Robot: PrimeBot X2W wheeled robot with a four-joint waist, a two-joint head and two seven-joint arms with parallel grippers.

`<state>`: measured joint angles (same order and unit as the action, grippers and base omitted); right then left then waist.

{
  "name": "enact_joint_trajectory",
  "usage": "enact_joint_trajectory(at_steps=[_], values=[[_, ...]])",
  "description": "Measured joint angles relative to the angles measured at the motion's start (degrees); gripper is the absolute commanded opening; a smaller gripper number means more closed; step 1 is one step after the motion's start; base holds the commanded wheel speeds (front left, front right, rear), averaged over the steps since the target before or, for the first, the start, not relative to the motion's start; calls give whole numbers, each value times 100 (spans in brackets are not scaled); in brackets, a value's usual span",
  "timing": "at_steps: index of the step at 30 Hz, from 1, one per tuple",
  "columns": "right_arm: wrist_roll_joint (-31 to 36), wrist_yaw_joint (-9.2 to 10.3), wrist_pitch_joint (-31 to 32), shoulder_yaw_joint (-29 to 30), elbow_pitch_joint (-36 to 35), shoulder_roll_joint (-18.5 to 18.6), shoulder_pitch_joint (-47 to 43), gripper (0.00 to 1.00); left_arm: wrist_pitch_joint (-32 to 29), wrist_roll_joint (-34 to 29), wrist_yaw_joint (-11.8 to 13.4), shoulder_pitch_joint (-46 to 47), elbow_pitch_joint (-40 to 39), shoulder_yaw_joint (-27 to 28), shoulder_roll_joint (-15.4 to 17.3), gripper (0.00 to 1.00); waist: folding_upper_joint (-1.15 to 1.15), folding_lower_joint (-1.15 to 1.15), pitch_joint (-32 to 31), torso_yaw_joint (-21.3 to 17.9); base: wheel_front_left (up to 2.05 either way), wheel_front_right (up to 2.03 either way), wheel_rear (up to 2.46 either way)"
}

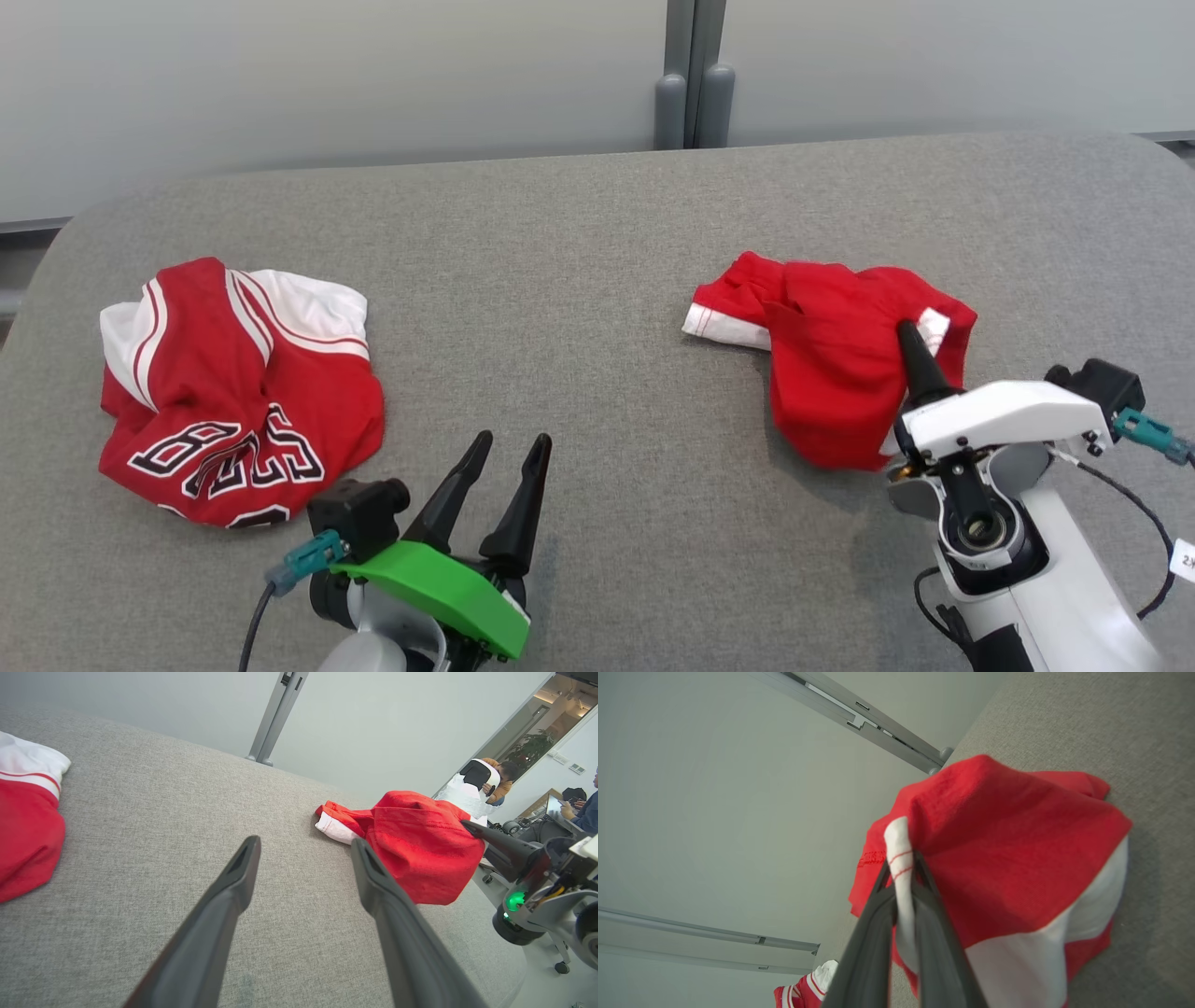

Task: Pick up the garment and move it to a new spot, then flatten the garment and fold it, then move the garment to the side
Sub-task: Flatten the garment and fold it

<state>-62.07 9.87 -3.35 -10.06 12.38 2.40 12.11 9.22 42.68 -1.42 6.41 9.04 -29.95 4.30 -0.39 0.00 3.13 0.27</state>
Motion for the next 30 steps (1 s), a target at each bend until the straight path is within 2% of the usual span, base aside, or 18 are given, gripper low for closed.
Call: enact_joint_trajectory(at_steps=[5, 7, 8, 9, 10, 11, 12, 13, 16, 30], values=[[-21, -132, -15, 213, 444, -2, -202, 0, 47, 20, 48, -84, 9, 34, 2, 100, 0, 0, 83, -13, 0, 0, 0], [292, -177, -63, 156, 499, 20, -198, 0, 49, 44, 51, -86, 7, 53, 3, 100, 0, 0, 108, -45, 0, 0, 0], [510, -180, -71, 65, 502, 48, -183, 7, 49, 44, 51, -86, 7, 59, 3, 100, 0, 0, 122, -65, 0, 0, 0], [744, -188, -74, -62, 502, 115, -157, 20, 49, 44, 51, -86, 5, 62, 3, 100, 0, 0, 136, -87, 0, 0, 0], [964, -194, -83, -174, 504, 197, -103, 40, 49, 44, 52, -87, 7, 66, 8, 100, 0, 0, 149, -112, 0, 0, 0], [1122, -197, -111, -248, 499, 286, -36, 47, 49, 44, 52, -87, 5, 67, 8, 100, 0, 0, 160, -139, 0, 0, 0], [1227, -197, -116, -296, 498, 357, 36, 73, 49, 44, 52, -87, 5, 68, 8, 100, 0, 0, 172, -167, 0, 0, 0], [1294, -197, -116, -321, 497, 396, 97, 82, 49, 44, 52, -87, 5, 66, 8, 100, 0, 0, 182, -197, 0, 0, 0], [1514, -198, -124, -489, 487, 479, 209, 100, 51, 44, 52, -87, 4, 63, 8, 100, 0, 0, 208, -281, 0, 0, 0], [2036, -229, -113, -943, 387, 676, 271, 100, 48, 44, 48, -74, 63, -10, 1, 100, 0, 0, 259, -351, 0, 0, 0]])
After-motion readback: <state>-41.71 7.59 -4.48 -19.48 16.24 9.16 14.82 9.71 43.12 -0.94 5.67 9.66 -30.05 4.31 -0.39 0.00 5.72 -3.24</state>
